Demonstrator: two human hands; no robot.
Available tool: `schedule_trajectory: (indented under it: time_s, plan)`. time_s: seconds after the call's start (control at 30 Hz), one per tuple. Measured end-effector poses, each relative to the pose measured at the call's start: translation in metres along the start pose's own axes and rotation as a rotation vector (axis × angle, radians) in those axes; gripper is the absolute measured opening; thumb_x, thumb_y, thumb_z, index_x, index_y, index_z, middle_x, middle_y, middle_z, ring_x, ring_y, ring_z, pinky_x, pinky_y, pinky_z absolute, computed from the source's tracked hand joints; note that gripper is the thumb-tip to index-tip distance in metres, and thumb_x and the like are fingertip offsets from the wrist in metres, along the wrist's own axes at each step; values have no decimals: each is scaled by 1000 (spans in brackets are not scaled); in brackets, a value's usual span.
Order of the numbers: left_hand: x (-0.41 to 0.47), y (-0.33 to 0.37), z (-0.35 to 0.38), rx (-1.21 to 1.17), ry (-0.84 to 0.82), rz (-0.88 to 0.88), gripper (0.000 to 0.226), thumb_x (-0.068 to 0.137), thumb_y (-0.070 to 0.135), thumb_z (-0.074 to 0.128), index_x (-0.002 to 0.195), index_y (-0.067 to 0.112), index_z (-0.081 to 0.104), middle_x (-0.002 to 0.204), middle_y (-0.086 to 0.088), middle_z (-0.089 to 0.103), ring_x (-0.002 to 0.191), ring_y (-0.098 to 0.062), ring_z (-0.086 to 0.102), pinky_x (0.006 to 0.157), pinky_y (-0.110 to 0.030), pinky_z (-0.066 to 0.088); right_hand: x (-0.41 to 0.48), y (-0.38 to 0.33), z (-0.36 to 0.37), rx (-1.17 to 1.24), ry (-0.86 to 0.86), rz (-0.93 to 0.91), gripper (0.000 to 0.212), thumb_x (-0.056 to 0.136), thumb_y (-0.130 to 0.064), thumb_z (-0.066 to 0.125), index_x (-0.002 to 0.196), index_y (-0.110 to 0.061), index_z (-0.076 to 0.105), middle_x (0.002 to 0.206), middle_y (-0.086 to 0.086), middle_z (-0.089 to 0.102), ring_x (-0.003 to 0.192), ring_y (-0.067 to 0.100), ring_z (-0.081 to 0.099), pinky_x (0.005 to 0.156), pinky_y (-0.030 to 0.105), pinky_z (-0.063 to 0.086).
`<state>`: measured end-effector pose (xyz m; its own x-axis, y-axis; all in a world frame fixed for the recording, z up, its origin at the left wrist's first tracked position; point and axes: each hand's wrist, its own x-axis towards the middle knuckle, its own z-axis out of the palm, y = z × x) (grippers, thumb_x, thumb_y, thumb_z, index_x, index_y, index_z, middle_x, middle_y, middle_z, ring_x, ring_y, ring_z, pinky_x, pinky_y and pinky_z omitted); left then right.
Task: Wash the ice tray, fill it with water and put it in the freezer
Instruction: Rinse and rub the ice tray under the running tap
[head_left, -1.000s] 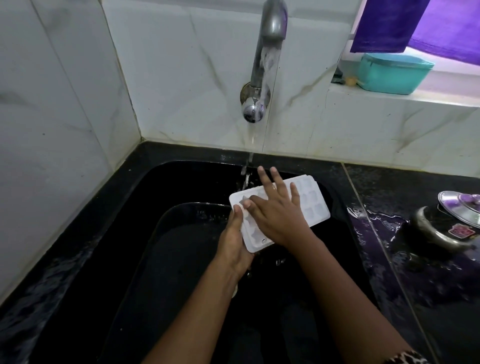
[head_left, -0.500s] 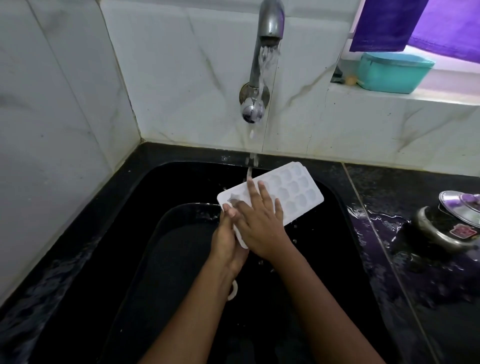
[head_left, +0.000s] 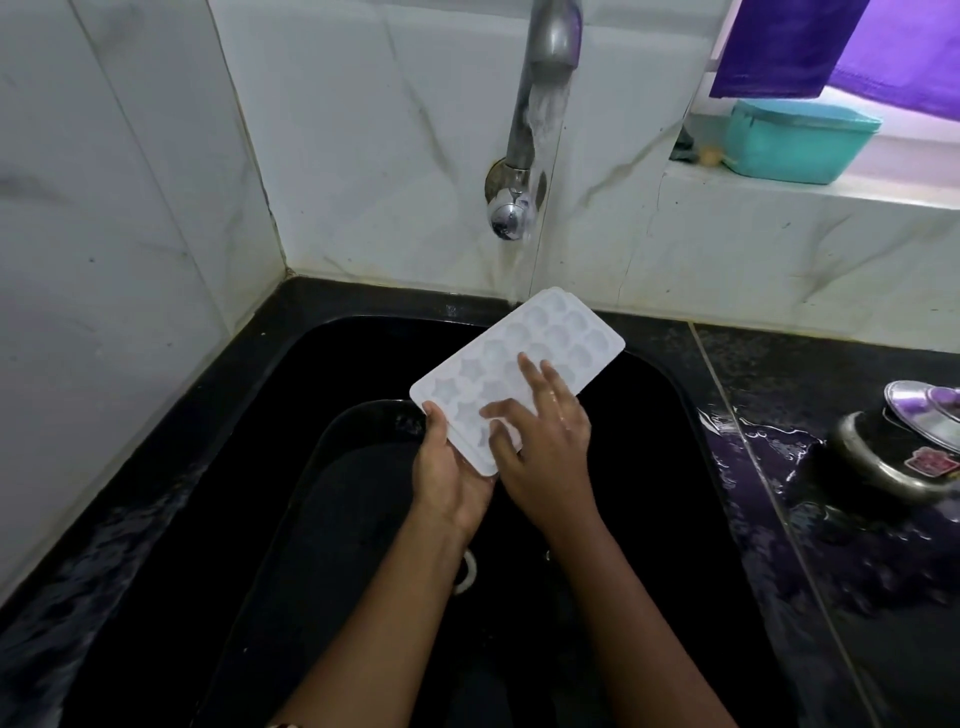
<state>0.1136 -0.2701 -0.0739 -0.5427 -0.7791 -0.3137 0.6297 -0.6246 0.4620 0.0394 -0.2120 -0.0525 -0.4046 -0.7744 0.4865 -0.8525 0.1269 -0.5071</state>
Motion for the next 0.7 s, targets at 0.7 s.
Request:
schedule_trajectory:
  time_s: [0.7]
  plan:
    - [-13, -10, 7, 125, 6, -123, 59, 100, 55, 32, 120, 9, 63, 111, -14, 73, 100, -27, 71, 77, -38, 59, -8, -2, 9, -353, 35, -15, 45, 95, -50, 28, 81, -29, 65, 158, 0, 16, 146, 17, 4, 113, 50, 3]
